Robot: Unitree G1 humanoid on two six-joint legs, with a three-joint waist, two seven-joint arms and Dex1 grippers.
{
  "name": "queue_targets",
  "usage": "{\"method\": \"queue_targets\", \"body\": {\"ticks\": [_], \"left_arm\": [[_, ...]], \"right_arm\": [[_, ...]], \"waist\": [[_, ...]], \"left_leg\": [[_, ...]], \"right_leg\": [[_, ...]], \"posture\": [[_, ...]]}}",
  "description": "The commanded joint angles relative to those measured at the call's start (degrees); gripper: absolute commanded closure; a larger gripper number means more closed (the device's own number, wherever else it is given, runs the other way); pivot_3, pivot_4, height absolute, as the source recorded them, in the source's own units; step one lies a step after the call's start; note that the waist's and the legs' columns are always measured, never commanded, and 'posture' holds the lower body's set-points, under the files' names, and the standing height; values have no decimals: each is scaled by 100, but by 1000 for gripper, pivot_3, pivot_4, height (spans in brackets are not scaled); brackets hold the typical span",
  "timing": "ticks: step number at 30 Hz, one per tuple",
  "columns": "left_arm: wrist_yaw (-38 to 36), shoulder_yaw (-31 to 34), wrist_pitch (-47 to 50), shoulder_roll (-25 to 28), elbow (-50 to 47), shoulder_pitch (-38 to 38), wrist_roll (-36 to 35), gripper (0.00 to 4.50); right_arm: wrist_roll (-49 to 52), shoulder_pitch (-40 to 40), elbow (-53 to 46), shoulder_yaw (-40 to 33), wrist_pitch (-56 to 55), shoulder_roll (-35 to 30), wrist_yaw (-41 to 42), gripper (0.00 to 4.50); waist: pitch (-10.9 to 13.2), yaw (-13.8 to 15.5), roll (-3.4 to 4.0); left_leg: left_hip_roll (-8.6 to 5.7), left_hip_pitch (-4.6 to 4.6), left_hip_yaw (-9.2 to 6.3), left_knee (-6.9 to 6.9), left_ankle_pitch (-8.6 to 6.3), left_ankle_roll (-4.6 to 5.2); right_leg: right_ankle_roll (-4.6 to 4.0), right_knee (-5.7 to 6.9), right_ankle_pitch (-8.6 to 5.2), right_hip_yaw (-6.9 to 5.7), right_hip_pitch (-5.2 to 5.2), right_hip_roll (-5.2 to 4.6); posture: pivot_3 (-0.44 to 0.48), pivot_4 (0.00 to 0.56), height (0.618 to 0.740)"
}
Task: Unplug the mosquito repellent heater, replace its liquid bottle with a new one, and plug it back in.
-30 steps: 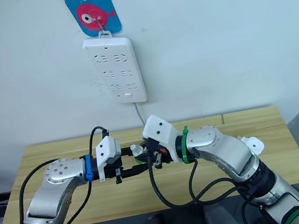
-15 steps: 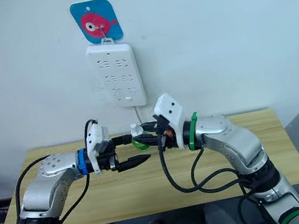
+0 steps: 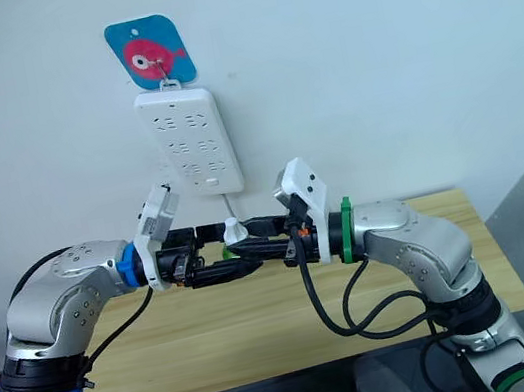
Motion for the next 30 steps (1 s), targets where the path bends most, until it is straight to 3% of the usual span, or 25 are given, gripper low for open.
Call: {"method": "queue_targets", "body": {"ticks": [1, 15, 18, 21, 28, 30], "left_arm": [[-124, -70, -209, 51, -112, -81, 129, 649], [-292, -163, -354, 43, -120, -49, 226, 649], [-237, -124, -372, 9, -76, -50, 221, 1247], [-185, -90, -392, -39, -41, -74, 221, 2181], [-169, -92, -590, -77, -20, 28, 352, 2232], [-93, -113, -680, -128, -6, 75, 422, 2232]], "right_arm": [[236, -91, -212, -164, -24, 14, 27, 3409], [364, -155, -176, -153, -34, -14, -51, 3409], [361, -165, -175, -136, -36, -7, -49, 3409], [343, -155, -194, -87, -42, -45, -3, 3409], [434, -129, -243, -68, 11, -122, 79, 3411], [383, -125, -214, -103, -56, -130, 33, 2649]], "waist": [[-1, 0, 0], [-4, 0, -1], [-5, 0, -1], [-6, 1, -1], [-21, -1, 1], [-39, 1, 0]], "left_leg": [[0, 1, 1, 2, 1, -1], [0, 18, 10, 1, 7, 1], [0, 18, 9, 2, 7, 1], [0, 18, 9, 2, 8, 2], [0, 19, 9, 2, 8, 2], [0, 19, 9, 2, 8, 2]], "right_leg": [[0, 3, 0, 2, 0, 2], [-5, 17, 3, 12, 3, 7], [-6, 18, 3, 11, 3, 7], [-6, 18, 3, 12, 3, 7], [-7, 19, 4, 11, 3, 7], [-7, 19, 4, 11, 3, 7]], "posture": [[-151, 87, 710], [-148, 87, 710], [-148, 87, 710], [-148, 87, 710], [-148, 87, 710], [-146, 85, 710]]}}
